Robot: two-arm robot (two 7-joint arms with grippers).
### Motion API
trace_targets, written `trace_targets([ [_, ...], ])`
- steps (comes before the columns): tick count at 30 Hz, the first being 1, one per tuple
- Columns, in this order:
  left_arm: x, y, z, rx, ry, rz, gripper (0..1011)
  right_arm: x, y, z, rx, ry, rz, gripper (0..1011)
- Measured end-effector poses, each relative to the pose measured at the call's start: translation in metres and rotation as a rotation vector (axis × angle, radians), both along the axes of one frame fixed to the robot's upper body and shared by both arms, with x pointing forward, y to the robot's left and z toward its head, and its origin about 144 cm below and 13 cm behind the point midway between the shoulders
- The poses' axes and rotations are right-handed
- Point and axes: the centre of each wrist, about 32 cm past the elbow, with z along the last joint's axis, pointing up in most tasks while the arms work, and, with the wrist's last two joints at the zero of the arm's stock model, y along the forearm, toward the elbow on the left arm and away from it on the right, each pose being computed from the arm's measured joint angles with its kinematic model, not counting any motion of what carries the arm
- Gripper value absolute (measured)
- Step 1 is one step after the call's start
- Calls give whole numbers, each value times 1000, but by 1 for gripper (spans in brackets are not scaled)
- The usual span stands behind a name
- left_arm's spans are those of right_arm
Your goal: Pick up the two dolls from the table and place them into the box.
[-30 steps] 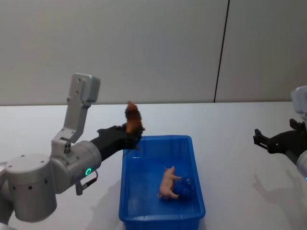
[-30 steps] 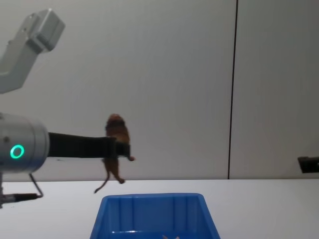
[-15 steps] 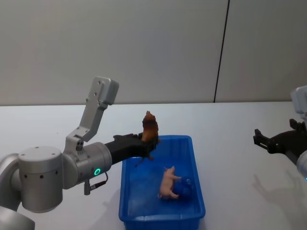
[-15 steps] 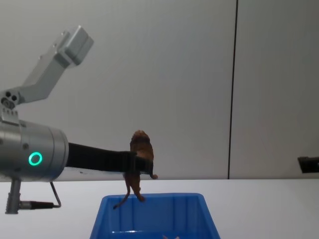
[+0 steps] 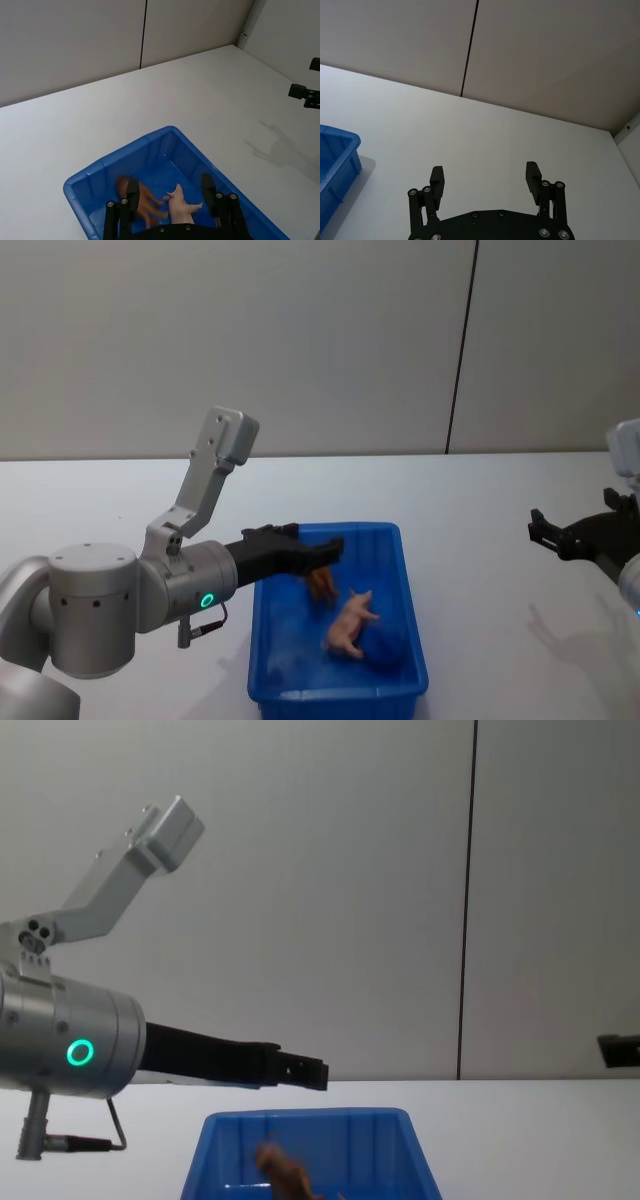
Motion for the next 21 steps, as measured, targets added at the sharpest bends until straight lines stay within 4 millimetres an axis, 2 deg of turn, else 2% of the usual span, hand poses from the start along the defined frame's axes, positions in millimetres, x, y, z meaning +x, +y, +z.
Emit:
trace_targets([
  [9,0,0,1,5,-18,9,1001,0,0,0,0,0,0,1001],
  [21,-10,-1,8,19,-135,86,1001,0,0,0,0,0,0,1001],
])
